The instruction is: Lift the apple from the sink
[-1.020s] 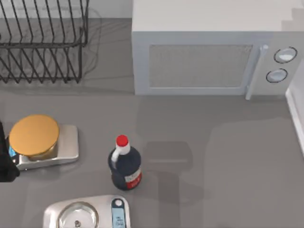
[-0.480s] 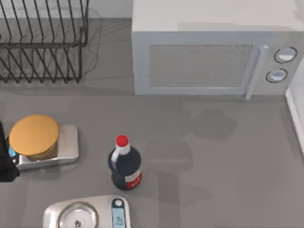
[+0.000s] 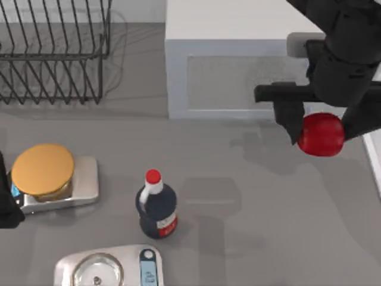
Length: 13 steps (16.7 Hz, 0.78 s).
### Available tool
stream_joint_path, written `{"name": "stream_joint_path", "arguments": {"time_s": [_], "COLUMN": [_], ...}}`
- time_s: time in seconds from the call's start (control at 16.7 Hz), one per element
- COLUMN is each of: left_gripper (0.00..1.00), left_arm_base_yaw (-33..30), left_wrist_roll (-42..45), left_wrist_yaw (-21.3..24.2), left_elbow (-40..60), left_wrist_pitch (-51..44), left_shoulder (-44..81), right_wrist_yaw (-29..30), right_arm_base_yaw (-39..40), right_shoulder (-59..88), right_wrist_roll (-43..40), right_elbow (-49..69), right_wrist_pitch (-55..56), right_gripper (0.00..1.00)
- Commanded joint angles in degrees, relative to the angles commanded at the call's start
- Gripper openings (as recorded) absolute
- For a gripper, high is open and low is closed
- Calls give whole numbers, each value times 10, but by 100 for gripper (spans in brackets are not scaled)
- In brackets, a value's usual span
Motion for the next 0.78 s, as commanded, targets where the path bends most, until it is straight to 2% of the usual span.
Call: {"name": "stream_joint_path", "arguments": {"time_s": [0.18,0.36,0.78], "left_gripper": [100,100,100], "left_arm_base_yaw": [0,0,0], "left_wrist_roll": [0,0,0], "left_wrist_yaw": [0,0,0], "left_elbow": [0,0,0], "left_wrist_pitch": [0,0,0], "left_shoulder": [0,0,0], "right_wrist_yaw": [4,6,6], "right_arm_base_yaw": [87,135,137], "right_shoulder": [-35,-52,-49], "right_wrist_roll": [87,134,139], "right_elbow": [-78,-120,-131], "right_wrist_pitch": [37,58,68], "right_gripper": [0,0,0]}}
